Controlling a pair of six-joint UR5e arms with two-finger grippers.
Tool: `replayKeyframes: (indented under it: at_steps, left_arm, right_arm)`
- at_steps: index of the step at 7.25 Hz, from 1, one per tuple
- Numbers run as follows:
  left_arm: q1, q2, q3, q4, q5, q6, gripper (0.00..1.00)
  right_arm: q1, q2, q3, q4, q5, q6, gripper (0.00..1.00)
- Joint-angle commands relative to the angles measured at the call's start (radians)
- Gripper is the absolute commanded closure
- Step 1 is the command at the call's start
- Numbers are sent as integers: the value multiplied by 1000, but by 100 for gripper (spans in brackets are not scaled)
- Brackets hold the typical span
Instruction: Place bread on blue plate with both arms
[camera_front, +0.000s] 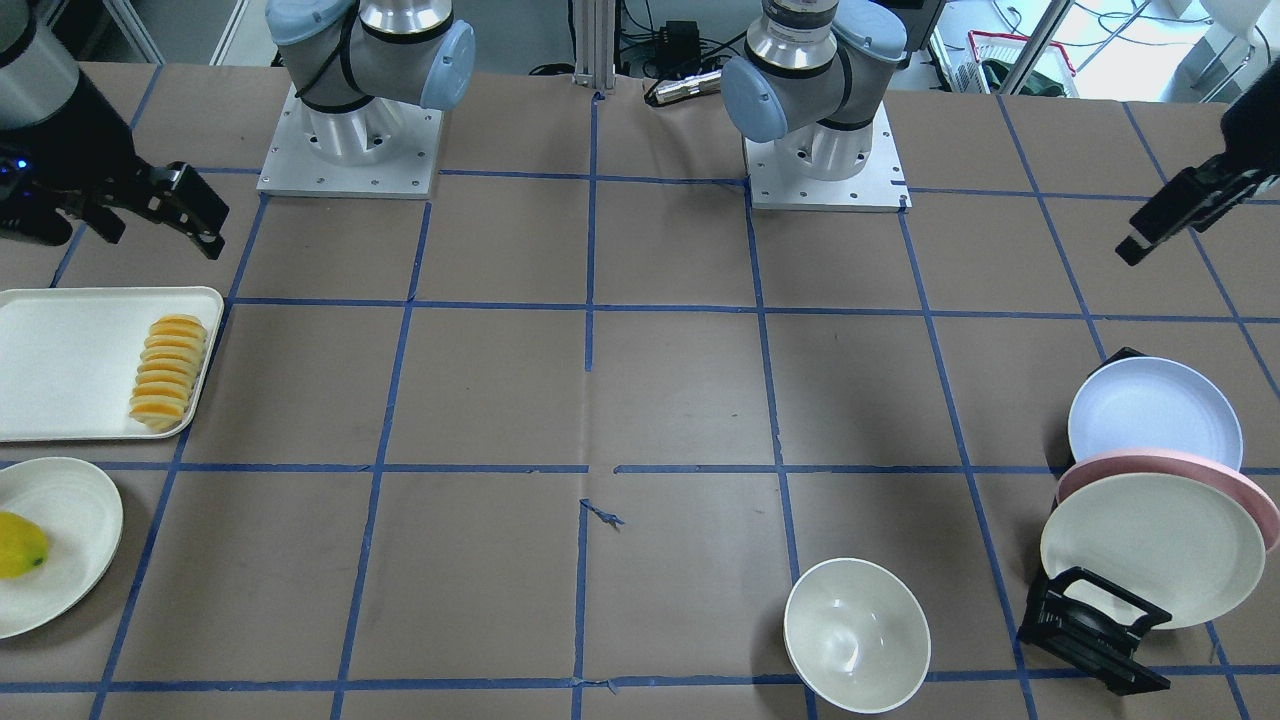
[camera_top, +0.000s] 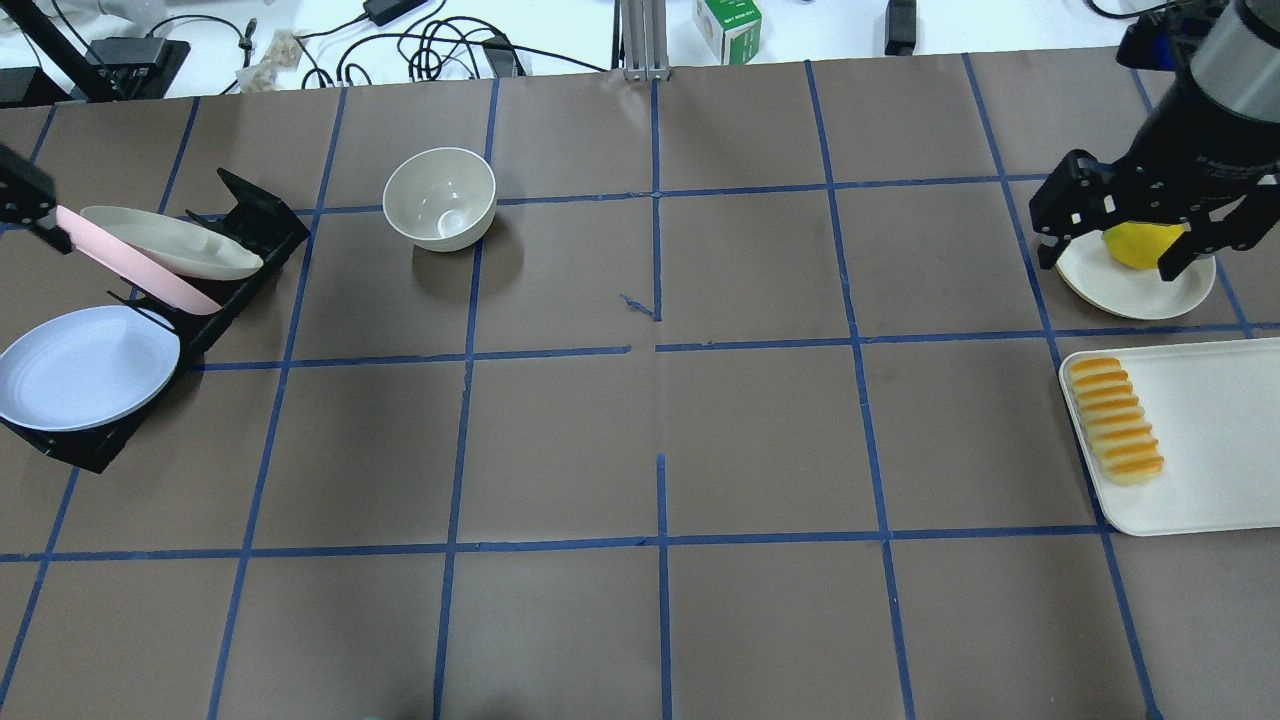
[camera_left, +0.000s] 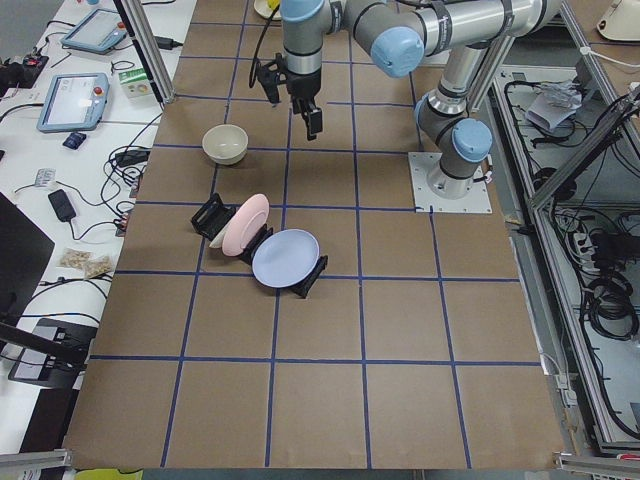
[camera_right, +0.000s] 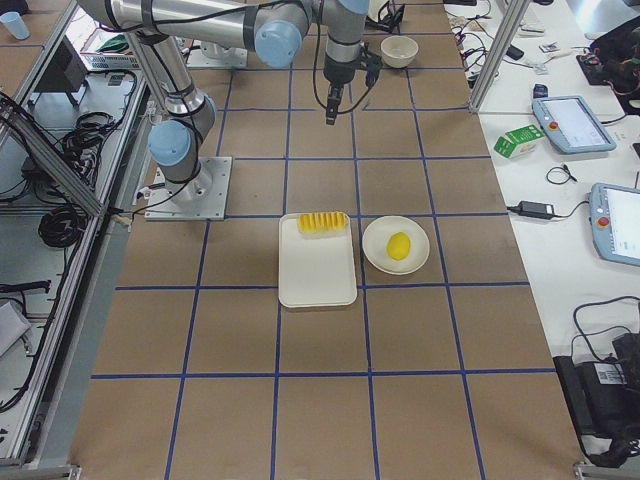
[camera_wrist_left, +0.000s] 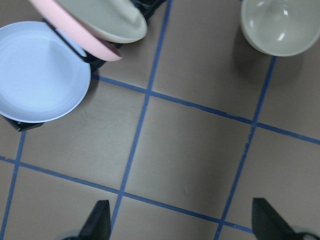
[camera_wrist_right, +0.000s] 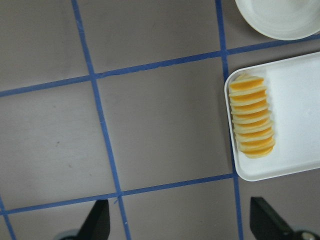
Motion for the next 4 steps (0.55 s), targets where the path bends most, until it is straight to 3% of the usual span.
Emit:
replayKeyframes:
  at_steps: [1,3,4]
  left_arm:
    - [188,-83,-74,191,2,71,0]
    - [191,-211,-87,417,100,64,0]
    - [193,-275,-82,444,99,64,0]
  right_arm:
    - [-172,21,110,-119,-13,-223,0]
    - [-248,68,226,-316,-15,-337,0]
    - [-260,108,274,-395,-10,-365,0]
